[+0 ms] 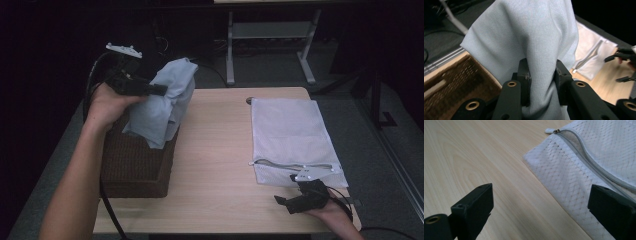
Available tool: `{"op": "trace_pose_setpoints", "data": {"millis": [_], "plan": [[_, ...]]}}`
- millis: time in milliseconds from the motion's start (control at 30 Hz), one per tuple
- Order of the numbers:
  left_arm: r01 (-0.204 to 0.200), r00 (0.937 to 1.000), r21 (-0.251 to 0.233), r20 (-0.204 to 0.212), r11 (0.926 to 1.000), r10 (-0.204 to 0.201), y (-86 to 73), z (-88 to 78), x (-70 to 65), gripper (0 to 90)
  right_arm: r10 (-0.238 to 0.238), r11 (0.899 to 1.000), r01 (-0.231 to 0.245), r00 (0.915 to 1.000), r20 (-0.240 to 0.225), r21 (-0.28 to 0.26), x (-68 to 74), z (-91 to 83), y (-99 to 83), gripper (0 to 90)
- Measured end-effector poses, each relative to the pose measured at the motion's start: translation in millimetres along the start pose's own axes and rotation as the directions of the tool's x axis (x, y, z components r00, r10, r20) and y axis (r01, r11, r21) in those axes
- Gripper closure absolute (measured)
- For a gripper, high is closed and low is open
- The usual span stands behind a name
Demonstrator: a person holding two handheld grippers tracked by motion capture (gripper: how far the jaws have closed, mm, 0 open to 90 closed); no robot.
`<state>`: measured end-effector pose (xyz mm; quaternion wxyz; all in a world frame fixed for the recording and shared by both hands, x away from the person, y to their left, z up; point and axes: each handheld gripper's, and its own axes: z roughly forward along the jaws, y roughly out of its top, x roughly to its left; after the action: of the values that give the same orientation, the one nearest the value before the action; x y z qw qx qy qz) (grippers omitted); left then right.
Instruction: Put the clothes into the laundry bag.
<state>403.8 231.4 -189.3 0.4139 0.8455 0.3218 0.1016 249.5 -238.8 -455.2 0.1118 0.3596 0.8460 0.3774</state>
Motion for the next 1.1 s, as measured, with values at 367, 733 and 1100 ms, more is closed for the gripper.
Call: {"op": "trace_pose_setpoints", "data": {"millis": [367,733,1100], "plan": [[-0.063,0.9914,-0.030,0.113,0.9976,0.066,19.0,27.6,-41.2,71.6,-0.007,1.000,0.007,1.0000,-0.001,-0.003,0.0,-0.9,-0.4,5.7],[-0.094,0.9807,-0.005,0.172,0.9956,0.093,12.7,66.2,-71.9,71.6,-0.008,1.000,0.008,1.0000,-0.004,-0.008,0.3,-1.7,-0.1,5.7],[-0.083,0.9852,0.059,0.155,0.9948,0.073,-15.4,104.8,-79.6,71.5,-0.010,1.000,0.010,0.9999,-0.005,-0.009,0.7,-1.4,0.2,5.7]]}}
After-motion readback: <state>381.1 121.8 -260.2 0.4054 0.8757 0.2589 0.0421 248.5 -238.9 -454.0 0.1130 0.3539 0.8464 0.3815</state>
